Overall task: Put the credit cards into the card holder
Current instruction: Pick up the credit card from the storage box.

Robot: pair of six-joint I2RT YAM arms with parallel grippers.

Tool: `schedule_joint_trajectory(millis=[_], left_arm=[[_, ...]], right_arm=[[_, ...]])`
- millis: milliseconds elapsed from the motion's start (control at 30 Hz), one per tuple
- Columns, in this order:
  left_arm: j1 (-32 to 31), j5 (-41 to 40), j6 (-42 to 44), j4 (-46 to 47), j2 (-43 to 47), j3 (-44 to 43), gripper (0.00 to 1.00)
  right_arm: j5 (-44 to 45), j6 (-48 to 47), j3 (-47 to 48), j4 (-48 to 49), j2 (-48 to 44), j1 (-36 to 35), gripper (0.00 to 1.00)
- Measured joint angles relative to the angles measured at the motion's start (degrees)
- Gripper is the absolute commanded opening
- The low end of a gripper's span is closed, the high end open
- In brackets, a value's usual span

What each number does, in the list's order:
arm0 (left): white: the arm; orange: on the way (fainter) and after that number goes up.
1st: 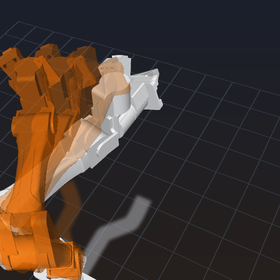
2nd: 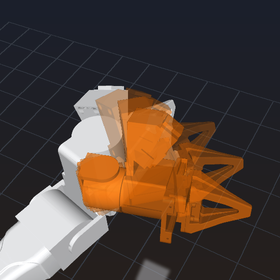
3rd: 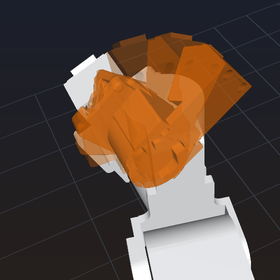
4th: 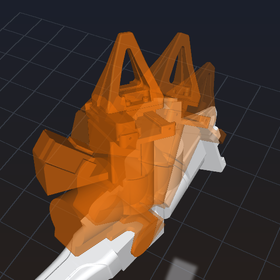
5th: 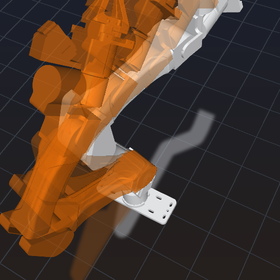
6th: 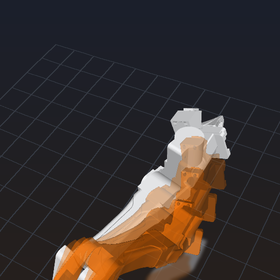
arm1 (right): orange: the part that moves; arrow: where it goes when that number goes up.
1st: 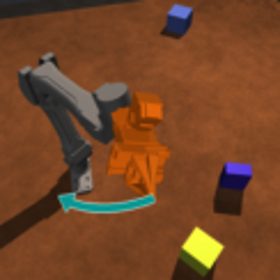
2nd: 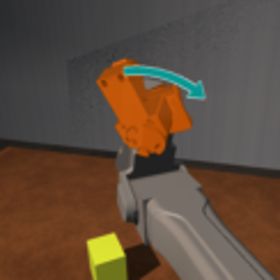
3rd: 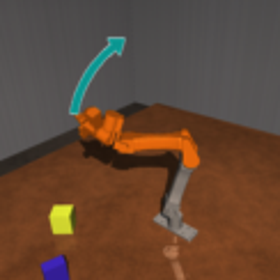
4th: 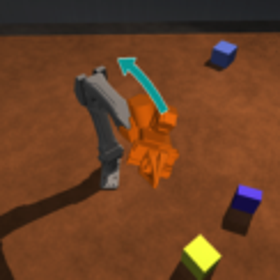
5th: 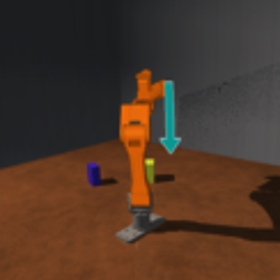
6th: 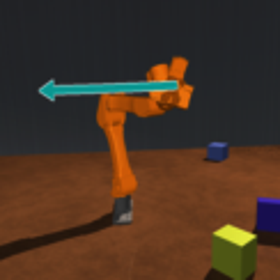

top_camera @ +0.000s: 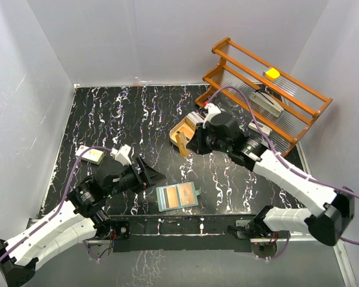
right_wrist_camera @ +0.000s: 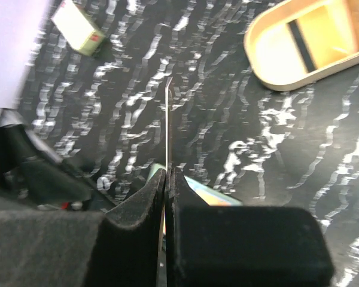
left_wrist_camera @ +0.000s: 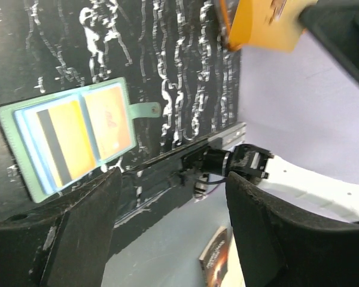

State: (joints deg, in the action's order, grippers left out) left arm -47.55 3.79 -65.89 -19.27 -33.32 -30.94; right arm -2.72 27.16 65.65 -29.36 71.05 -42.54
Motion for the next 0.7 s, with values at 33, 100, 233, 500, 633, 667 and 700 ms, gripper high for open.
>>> schedule_joint_trajectory(millis=[33, 100, 233, 500, 633, 667, 700], left_arm=[[0.0, 0.1, -0.8, 0.9, 0.4, 0.1, 0.65], [0.0, 0.2, -2.0, 2.3, 1.2, 0.1, 0.62], [0.0, 0.2, -3.9, 5.4, 2.2, 0.1, 0.54], [0.0, 1.7, -6.3, 12.9, 0.5, 0.1, 0.39], [0.0, 3.1, -7.8, 17.2, -0.8, 0.2, 0.35], [0.0, 3.3, -8.3, 18.6, -0.8, 0.6, 0.34], [0.0, 3.5, -8.7, 20.1, -0.7, 1.1, 0.33]], right_arm=[[-1.7, 1.8, -1.7, 1.4, -1.9, 0.0, 0.0], [-5.0, 6.3, -5.5, 5.2, -5.9, 0.0, 0.0], [-11.1, 15.4, -12.7, 13.5, -12.3, 0.0, 0.0], [-18.7, 28.6, -21.7, 24.5, -18.1, -0.1, 0.0], [-21.6, 32.4, -25.2, 29.5, -19.3, -0.1, 0.0], [-22.4, 33.6, -26.5, 31.1, -19.6, -0.1, 0.0], [-23.1, 34.8, -28.0, 32.6, -19.8, -0.1, 0.0]])
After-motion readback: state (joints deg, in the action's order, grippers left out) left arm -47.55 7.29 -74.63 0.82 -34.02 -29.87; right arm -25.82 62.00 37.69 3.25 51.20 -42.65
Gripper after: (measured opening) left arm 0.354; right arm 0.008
